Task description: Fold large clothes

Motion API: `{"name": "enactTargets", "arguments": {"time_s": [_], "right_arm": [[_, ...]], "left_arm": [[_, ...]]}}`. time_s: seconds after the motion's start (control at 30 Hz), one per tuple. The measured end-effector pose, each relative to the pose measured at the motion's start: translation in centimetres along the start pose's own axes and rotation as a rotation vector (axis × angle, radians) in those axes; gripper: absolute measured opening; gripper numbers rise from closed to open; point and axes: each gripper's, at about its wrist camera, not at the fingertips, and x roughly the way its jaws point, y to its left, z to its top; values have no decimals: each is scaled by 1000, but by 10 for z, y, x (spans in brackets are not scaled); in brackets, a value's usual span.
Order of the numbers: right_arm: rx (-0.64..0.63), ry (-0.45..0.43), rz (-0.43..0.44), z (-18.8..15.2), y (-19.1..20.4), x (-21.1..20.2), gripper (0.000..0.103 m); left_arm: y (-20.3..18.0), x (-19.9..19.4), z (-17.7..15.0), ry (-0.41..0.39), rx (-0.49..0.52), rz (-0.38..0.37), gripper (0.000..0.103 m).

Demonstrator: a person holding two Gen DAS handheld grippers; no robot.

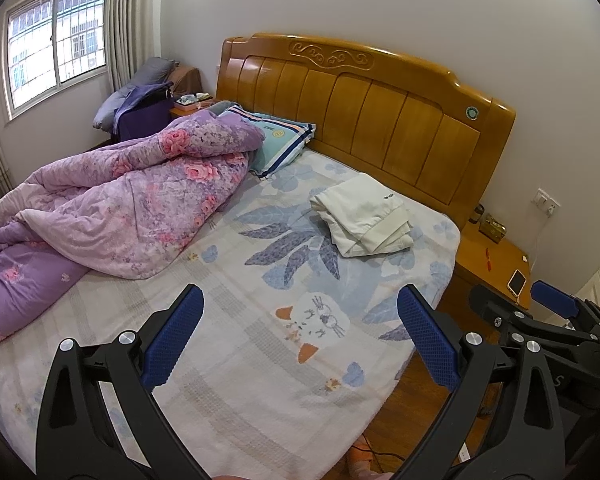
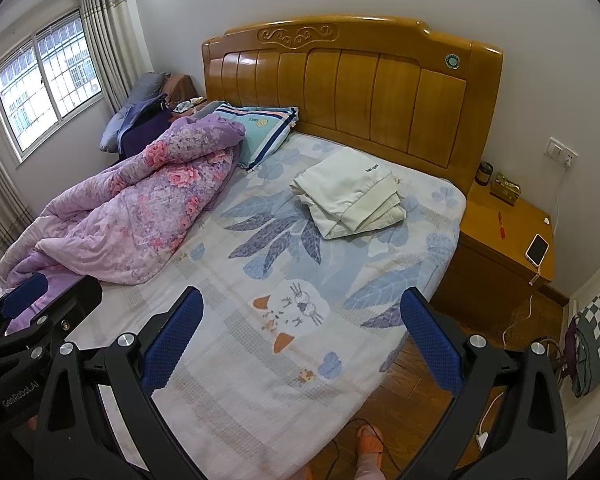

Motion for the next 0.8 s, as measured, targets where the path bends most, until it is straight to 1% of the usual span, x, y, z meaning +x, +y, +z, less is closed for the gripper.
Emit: {"name": "enactTargets", "arguments": {"time_s": [0.8], "right_arm": [[-10,1,7,10,-3,9,95]], "left_arm": [[0,1,2,-1,14,-13,98]]}}
